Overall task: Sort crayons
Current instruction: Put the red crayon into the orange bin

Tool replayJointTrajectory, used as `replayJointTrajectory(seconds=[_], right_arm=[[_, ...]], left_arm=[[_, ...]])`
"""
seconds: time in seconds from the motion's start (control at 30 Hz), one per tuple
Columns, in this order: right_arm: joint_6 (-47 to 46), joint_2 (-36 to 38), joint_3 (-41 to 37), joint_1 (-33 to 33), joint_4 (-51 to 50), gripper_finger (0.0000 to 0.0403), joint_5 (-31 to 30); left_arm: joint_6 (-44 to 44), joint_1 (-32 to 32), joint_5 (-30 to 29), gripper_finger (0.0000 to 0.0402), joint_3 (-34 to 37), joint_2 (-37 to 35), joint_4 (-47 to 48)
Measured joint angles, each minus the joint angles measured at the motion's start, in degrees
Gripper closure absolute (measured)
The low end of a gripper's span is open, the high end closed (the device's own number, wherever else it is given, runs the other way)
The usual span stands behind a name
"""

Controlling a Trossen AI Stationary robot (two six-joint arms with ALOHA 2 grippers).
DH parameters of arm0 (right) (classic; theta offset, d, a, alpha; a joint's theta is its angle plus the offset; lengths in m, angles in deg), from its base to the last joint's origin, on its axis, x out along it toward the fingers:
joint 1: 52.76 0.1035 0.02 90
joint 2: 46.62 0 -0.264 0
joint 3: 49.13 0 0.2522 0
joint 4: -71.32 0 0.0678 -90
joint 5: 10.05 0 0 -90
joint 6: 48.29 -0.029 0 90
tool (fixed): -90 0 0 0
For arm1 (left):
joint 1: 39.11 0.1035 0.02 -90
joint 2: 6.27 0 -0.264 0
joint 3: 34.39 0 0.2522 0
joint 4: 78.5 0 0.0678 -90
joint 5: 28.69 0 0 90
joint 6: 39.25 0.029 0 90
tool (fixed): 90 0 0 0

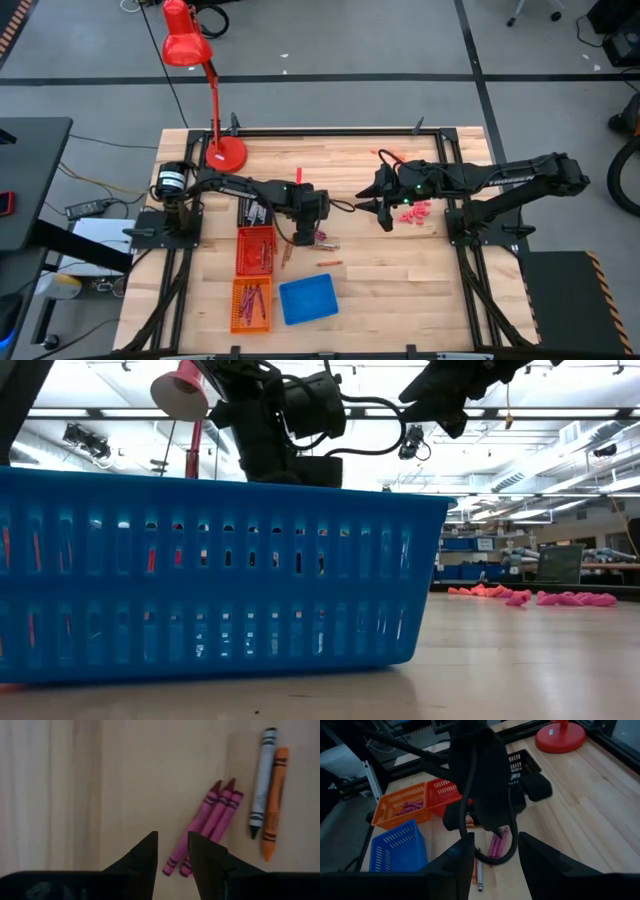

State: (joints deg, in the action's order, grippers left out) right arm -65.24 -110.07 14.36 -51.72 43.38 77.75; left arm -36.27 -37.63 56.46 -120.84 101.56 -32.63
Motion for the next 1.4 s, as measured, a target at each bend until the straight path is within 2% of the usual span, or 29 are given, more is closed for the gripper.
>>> replayJointTrajectory(seconds=[0.23, 0.6, 0.97, 1.33, 1.4], right_arm=[[0.02, -0.52, 0.0, 0.02, 0.84, 0.0247, 0.66], [-0.02, -0.19, 0.0, 0.06, 0.89, 0.0247, 1.43], [-1.07, -0.02, 0.0, 0.06, 1.35, 0.0247, 1.84], [-0.96, 0.0, 0.0, 0.06, 2.17, 0.0247, 1.84], [-0.94, 0.0, 0.0, 0.06, 2.16, 0.0247, 1.84]], left_arm=[[6.36, 0.55, 2.8, 0.0283, -0.04, 0.52, -2.77], [6.86, 0.94, 6.52, 0.0283, -0.02, 2.25, -6.38], [9.07, 2.68, 9.33, 0.0283, -0.02, 2.25, -6.27], [16.88, 3.25, 12.5, 0.0283, -0.02, 2.61, -3.48], [18.25, 3.02, 11.45, 0.0283, 0.05, 3.04, -2.4]])
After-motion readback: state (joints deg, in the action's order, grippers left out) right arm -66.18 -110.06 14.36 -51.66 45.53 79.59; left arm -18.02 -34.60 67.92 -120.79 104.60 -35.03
